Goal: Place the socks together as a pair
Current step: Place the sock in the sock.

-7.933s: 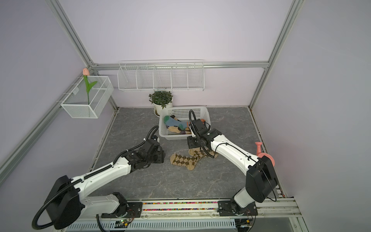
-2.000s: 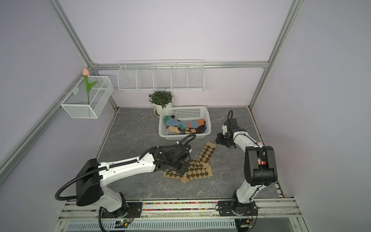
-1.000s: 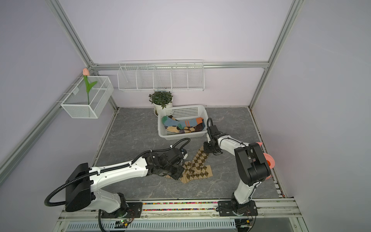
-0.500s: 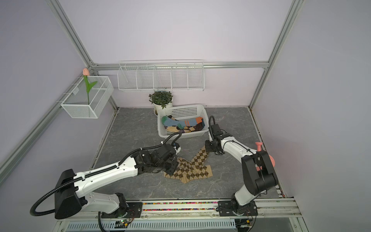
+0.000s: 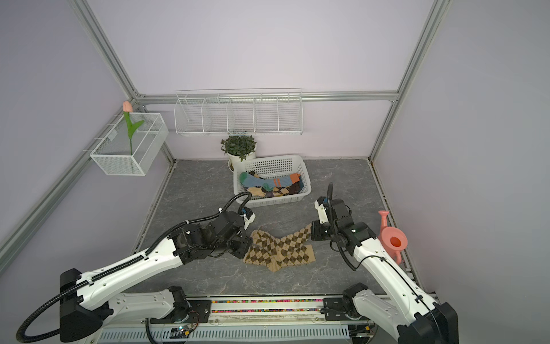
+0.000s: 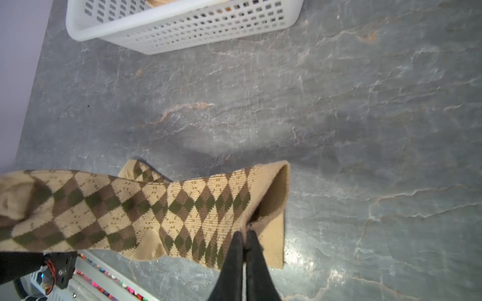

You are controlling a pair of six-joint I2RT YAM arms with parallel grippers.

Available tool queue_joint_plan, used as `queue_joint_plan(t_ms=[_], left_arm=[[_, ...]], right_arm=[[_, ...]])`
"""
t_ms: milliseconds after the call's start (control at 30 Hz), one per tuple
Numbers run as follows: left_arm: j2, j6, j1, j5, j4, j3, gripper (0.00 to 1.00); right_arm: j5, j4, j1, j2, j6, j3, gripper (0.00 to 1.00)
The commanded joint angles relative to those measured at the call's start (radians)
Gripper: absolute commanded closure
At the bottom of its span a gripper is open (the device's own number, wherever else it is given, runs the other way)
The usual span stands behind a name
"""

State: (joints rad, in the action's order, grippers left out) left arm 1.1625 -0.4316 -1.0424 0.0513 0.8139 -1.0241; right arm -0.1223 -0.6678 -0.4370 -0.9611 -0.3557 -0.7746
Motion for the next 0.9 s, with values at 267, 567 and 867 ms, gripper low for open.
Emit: queue_joint_plan(t_ms=[267,567,867], left_arm=[[0.081,0.016,0.001,0.063,0.141,-0.014,1.0],[0.21,0.03,0.006,0.126,0.142,-0.013,1.0],[0.222,0.045,0.008,0.165,0.174,-0.052,1.0]], right_arm=[[-0.016,0.029,-0.129,0.062,-0.115,0.137,0.93],[0.031,0.139,-0.131,0.001,-0.123,0.213,0.93],[0.042,0.076,-0.132,0.034,-0.107,0.15,0.93]])
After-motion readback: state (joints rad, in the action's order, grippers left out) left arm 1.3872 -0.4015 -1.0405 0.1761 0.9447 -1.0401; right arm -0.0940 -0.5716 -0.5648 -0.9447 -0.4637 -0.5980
